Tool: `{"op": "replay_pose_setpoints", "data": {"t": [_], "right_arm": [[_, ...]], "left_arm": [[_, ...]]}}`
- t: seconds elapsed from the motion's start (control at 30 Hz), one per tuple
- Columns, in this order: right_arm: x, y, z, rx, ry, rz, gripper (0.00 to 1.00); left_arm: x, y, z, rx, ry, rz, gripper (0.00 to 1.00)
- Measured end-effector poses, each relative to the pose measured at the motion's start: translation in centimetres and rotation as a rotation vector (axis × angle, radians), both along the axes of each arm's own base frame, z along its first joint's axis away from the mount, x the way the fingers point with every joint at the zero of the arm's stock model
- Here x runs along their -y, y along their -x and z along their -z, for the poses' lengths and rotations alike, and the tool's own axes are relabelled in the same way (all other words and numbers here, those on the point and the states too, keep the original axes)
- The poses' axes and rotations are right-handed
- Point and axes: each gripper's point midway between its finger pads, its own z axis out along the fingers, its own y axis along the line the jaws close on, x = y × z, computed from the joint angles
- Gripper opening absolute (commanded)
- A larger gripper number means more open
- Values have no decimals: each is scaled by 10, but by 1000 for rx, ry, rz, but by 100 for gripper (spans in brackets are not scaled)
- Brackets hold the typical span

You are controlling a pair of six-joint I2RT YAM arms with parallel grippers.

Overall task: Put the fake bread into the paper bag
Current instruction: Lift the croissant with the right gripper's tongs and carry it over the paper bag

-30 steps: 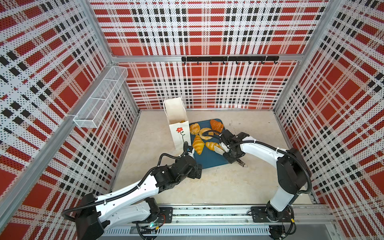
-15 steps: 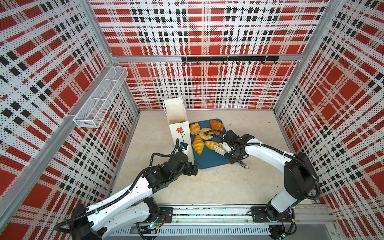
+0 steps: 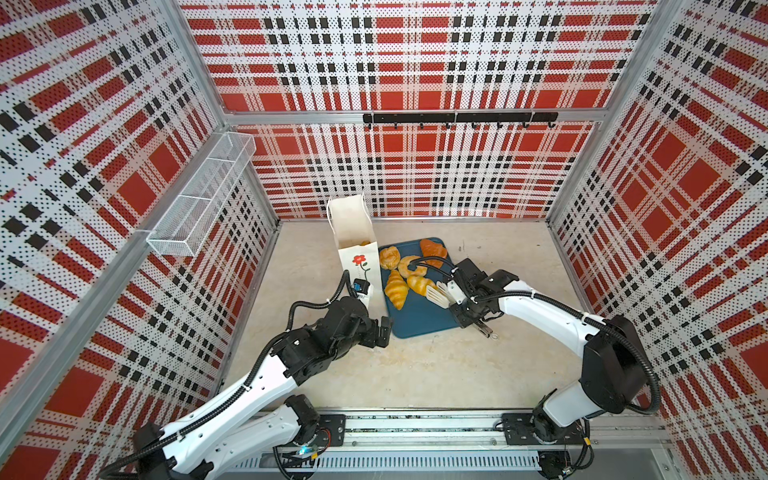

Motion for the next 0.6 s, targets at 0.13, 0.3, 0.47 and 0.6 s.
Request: {"op": "replay_pose_setpoints", "data": {"t": [0.13,0.3,0.47,0.6], "right_arm": [[-6,0,-6,8,-43,2,36],[-12,1,-12,14,-85,6,36],[-18,3,-18,20,-117,-3,36],[-23,5,-22,23,-141,-6,36]], "left_arm": [[-3,-2,-8,5,1,3,99],[-8,-5,-16,6,0,-1,100],[-13,-7,-24,9,0,-4,99],[-17,-9,-30,11,-1,-8,99]]}}
